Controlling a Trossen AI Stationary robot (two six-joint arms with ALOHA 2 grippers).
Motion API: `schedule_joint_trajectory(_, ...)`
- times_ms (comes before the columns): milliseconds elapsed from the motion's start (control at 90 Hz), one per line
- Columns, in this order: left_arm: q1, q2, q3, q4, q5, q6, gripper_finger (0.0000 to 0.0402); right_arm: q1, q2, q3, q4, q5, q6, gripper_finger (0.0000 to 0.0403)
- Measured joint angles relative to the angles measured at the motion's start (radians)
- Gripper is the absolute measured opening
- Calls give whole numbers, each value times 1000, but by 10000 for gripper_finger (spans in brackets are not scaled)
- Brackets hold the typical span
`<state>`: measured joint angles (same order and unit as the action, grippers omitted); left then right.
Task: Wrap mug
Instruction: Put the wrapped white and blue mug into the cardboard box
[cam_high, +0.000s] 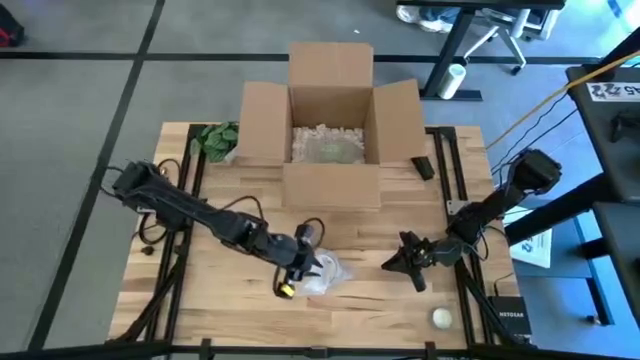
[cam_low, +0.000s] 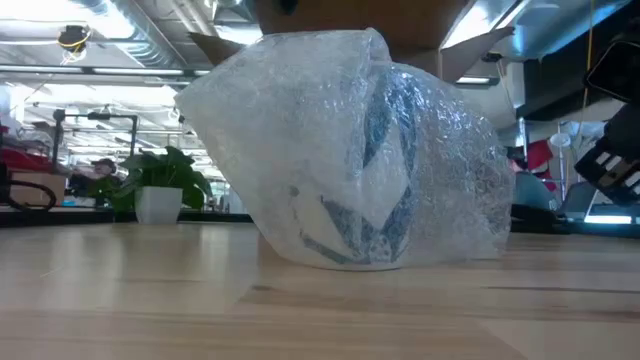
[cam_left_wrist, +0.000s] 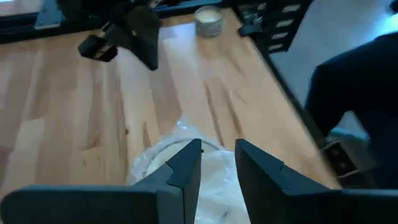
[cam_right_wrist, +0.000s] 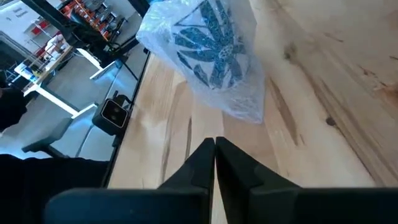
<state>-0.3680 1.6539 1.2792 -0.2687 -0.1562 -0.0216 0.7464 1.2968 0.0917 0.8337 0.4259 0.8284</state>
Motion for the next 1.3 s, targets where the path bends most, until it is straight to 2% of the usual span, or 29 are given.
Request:
schedule_joint_trajectory(156, 68, 36, 100, -183, -4, -42, 82, 0, 0, 1, 1, -1, 0, 0)
schedule_joint_trajectory(222, 95, 47, 135, -241, 26, -53, 83, 0, 0, 2, 2, -2, 0, 0)
schedule_joint_trajectory(389, 126, 84, 167, -270, 142, -56, 92, 0, 0, 2, 1, -20, 0, 0)
schedule_joint_trajectory(511, 132, 106, 172, -271, 180, -57, 106, 0, 0, 3, 1, -19, -13, 0)
schedule_joint_trajectory(744, 132, 115, 172, -273, 180, -50, 122, 0, 0, 3, 2, -19, -17, 0)
schedule_joint_trajectory(1044, 136, 202, 172, -274, 174, -48, 123, 0, 0, 4, 9, -19, -16, 0)
schedule_joint_trajectory(1300, 140, 208, 172, -283, 125, -36, 123, 0, 0, 20, 2, -28, -25, 0)
